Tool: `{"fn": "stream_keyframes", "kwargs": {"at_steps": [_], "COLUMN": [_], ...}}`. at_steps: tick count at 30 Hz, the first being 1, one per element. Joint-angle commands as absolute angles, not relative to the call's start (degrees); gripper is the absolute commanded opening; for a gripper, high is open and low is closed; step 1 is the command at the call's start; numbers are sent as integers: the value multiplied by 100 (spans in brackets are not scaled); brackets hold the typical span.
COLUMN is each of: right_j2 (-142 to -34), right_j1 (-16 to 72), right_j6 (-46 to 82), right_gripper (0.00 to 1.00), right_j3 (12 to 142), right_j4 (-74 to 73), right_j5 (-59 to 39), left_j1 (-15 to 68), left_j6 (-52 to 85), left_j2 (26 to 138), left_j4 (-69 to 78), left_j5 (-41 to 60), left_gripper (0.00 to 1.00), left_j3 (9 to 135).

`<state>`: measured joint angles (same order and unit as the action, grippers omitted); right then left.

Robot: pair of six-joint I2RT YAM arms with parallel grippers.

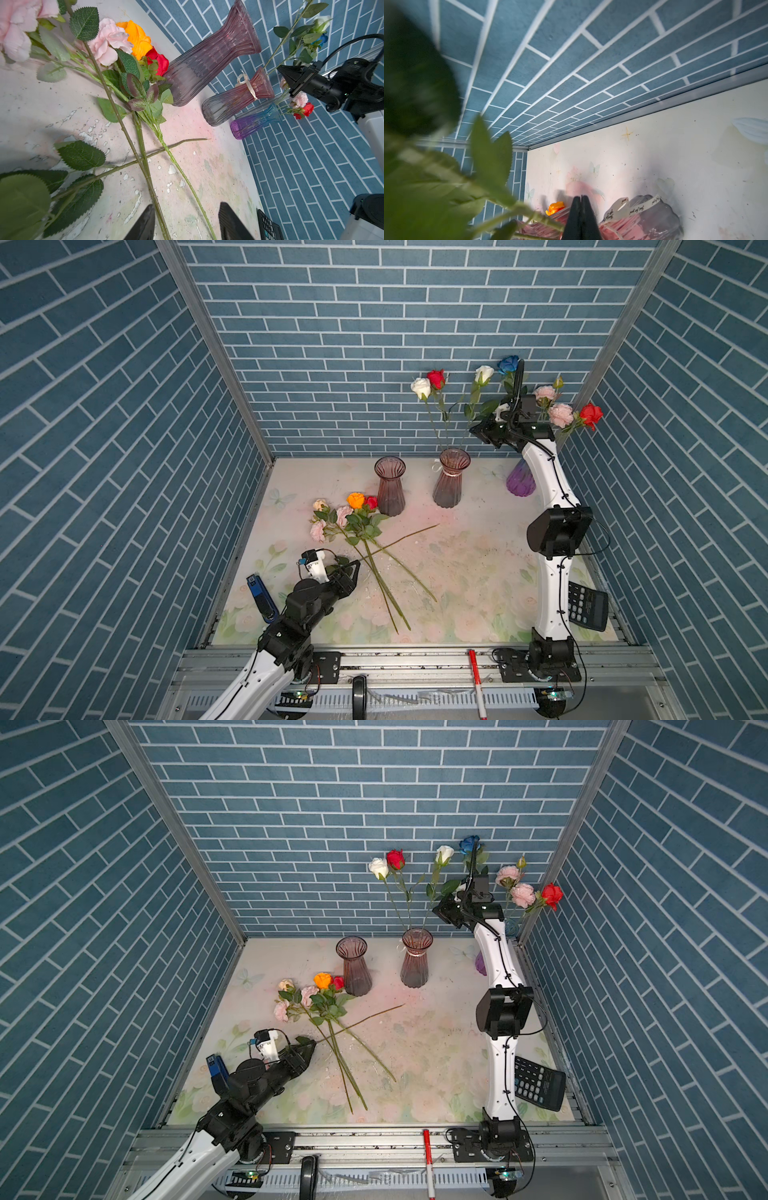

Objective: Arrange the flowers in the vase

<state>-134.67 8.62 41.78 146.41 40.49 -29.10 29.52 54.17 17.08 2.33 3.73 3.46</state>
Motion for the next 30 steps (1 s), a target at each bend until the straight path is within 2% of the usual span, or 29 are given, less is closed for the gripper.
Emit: {"fn": "stream_keyframes", "kwargs": {"at_steps": [1,17,24,30], "right_j2": [-13518,-13733,-13438,-12352], "right_j1": [896,1116,1051,893], "right_j6": [4298,4641,4433,4007], "right_gripper": [3,5,15,19], "right_j3": [14788,14946,14669,13535], "right_j4": [4145,3399,3720,3753], "right_j5": [-2826,-3791,-3366,-2707], "left_j1": [2874,2812,2809,2812], "left_j6": [5299,5250,5194,5116], "left_j2": [1546,1481,1229,988], "left_j4": [-76,-256,-597,-941], "left_j5": [428,475,442,404], "left_gripper": [52,52,51,52], "left_j3": [510,553,606,675]}}
